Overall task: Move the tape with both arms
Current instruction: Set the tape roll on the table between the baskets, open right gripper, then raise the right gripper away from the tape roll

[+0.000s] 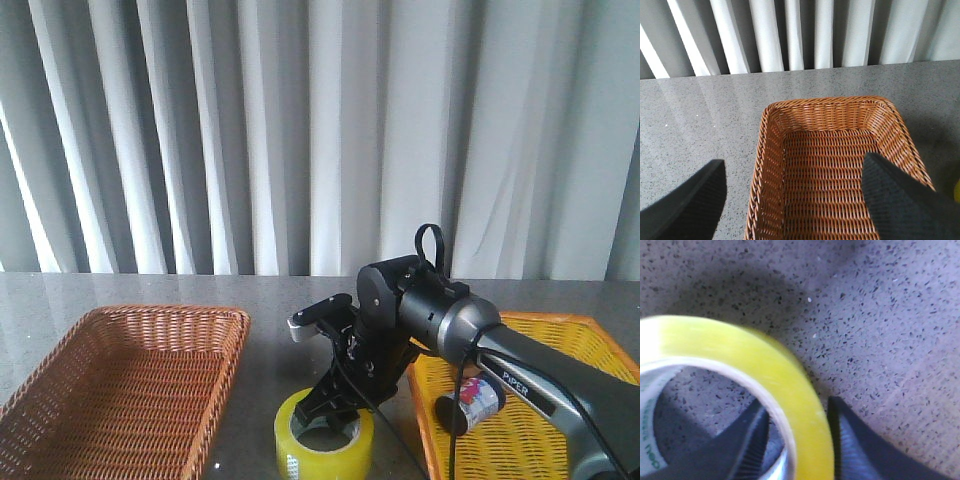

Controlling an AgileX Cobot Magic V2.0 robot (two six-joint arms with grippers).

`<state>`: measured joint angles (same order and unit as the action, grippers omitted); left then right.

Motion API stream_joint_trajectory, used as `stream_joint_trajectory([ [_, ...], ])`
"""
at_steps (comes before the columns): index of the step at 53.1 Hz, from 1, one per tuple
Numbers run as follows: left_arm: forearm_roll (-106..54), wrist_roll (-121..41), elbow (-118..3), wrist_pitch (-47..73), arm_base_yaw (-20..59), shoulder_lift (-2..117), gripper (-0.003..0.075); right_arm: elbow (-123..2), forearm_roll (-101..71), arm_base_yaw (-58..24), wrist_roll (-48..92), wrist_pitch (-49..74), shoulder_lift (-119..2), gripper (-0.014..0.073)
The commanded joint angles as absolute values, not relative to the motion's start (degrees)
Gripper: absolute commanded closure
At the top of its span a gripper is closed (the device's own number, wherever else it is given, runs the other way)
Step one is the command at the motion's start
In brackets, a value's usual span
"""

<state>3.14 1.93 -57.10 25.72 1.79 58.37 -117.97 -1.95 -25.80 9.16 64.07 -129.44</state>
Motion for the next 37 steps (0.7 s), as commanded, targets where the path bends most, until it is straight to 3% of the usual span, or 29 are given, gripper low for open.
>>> stream_joint_trajectory([
  [1, 2.78, 1.91, -59.07, 21.87, 1.78, 57.77, 0.019, -119.8, -1.92, -25.81, 9.48, 62.09, -125.25, 0.0171],
  [16, 2.78, 1.91, -59.07, 21.92, 1.78, 57.77, 0.019, -120.79, -2.49, -25.81, 9.48, 62.33, -124.68, 0.0141],
  [37, 2.78, 1.91, -59.07, 21.98, 1.78, 57.77, 0.019, -133.21, -3.34, -25.81, 9.55, 62.3, -115.4, 0.0146],
])
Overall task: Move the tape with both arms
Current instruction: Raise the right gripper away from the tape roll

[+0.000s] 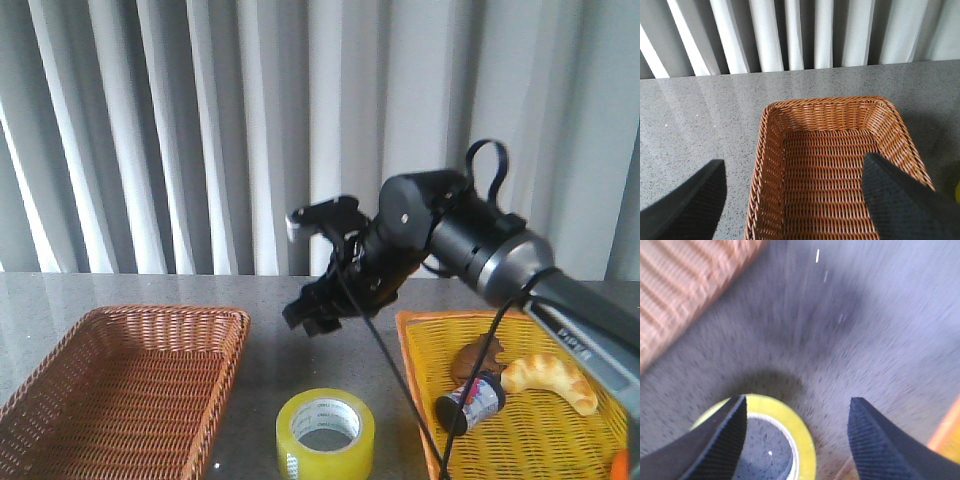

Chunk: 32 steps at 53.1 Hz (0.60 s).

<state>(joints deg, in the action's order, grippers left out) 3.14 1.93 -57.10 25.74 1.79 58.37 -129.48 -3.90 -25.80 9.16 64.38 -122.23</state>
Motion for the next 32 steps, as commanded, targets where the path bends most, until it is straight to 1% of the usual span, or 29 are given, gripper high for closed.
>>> stream_joint_trajectory([
  [1, 2.78, 1.91, -59.07, 21.98, 1.78, 57.77, 0.019, -133.45, -3.19, -25.81, 9.55, 62.3, -114.76, 0.0148],
  [8, 2.78, 1.91, -59.07, 22.05, 1.78, 57.77, 0.019, -134.15, 0.85, -25.81, 9.49, 61.98, -108.48, 0.0179],
  [16, 2.78, 1.91, -59.07, 22.58, 1.83, 57.77, 0.019, -134.15, 8.66, -25.81, 6.75, 62.47, -100.92, 0.0246],
  [25, 2.78, 1.91, -59.07, 23.46, 1.83, 57.77, 0.019, -133.93, 11.7, -25.81, 4.64, 63.91, -93.21, 0.036],
  [32, 2.78, 1.91, -59.07, 23.88, 1.83, 57.72, 0.019, -133.93, 12.76, -25.81, 4.71, 63.73, -88.99, 0.0492],
])
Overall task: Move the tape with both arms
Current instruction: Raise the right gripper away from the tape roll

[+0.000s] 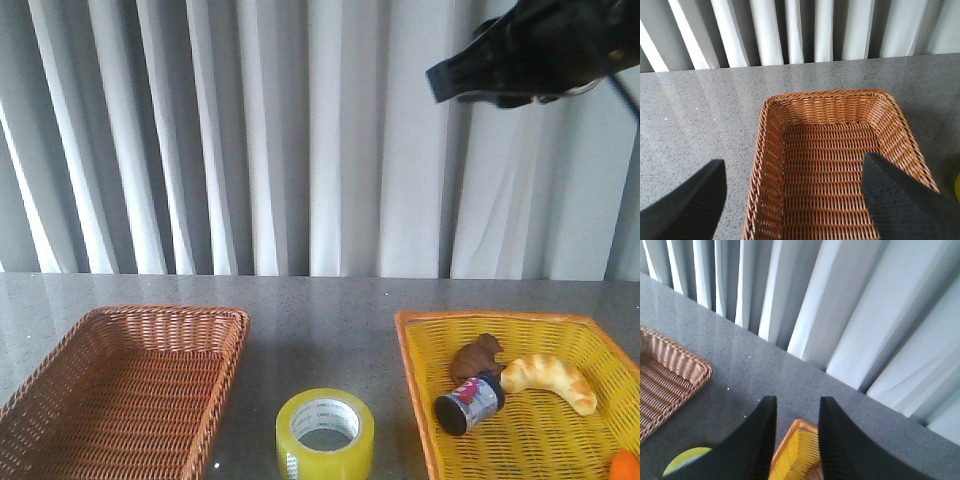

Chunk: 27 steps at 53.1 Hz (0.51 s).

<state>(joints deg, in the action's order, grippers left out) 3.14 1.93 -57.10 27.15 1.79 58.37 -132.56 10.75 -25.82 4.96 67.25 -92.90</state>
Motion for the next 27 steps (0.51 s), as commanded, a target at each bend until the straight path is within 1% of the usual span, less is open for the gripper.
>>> stream_joint_trajectory([
  [1, 2.78, 1.91, -59.07, 23.88, 1.83, 57.72, 0.019, -133.93, 13.21, -25.81, 4.71, 63.78, -88.49, 0.0515],
  [5, 2.78, 1.91, -59.07, 23.93, 1.83, 57.72, 0.019, -133.93, 15.75, -25.81, 4.75, 64.24, -86.8, 0.0607],
  [10, 2.78, 1.91, -59.07, 24.14, 1.83, 57.72, 0.019, -133.38, 17.61, -25.81, 4.75, 65.05, -84.9, 0.0601],
  [14, 2.78, 1.91, -59.07, 24.52, 1.83, 57.59, 0.019, -129.67, 18.04, -25.81, 4.75, 62.76, -81.98, 0.0599],
  [20, 2.78, 1.91, -59.07, 24.64, 1.83, 56.54, 0.019, -116.9, 20.42, -25.81, 4.31, 53.93, -75.83, 0.0599],
  [27, 2.78, 1.91, -59.07, 24.47, 1.95, 55.45, 0.019, -98.86, 23.85, -25.81, -3.71, 41.08, -67.11, 0.0599],
])
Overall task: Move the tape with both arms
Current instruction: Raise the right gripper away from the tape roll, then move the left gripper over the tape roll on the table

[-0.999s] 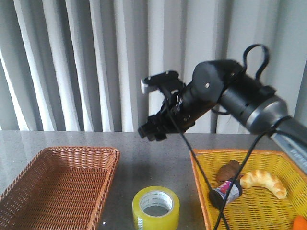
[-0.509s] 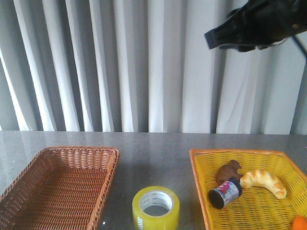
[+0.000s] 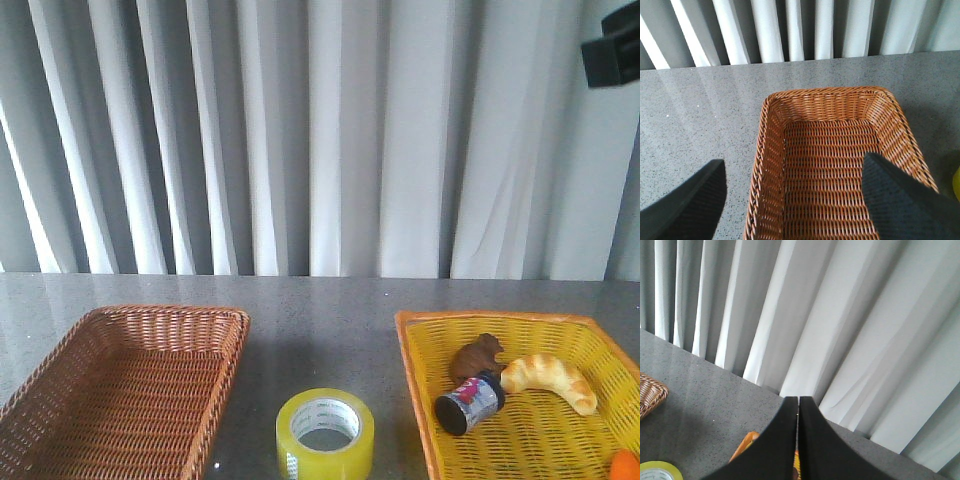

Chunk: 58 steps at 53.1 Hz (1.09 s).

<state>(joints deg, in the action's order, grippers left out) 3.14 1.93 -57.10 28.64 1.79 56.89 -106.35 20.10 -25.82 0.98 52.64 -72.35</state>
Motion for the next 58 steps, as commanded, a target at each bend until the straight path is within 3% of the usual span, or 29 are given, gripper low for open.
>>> stream_joint_trajectory([
  [1, 2.78, 1.91, -59.07, 24.47, 1.95, 55.45, 0.019, -96.25, 24.7, -25.81, -5.27, 39.53, -65.85, 0.0599],
  [13, 2.21, 1.91, -59.07, 24.7, 1.96, 55.45, 0.019, -72.25, 48.23, -25.81, -28.29, 33.46, -54.14, 0.0599],
  [24, 2.31, 1.91, -59.07, 23.29, 1.96, 55.45, 0.019, -64.98, 66.7, -25.81, -47.67, 32.87, -49.47, 0.0599],
  [49, 0.78, 1.85, -59.21, 19.18, 1.96, 55.45, 0.019, -64.82, 67.54, -25.81, -49.07, 34.44, -48.65, 0.0599],
  [58, -1.92, -1.42, -65.24, 23.3, 5.13, 57.12, 0.019, -64.82, 67.54, -25.81, -49.07, 34.44, -48.65, 0.0599],
])
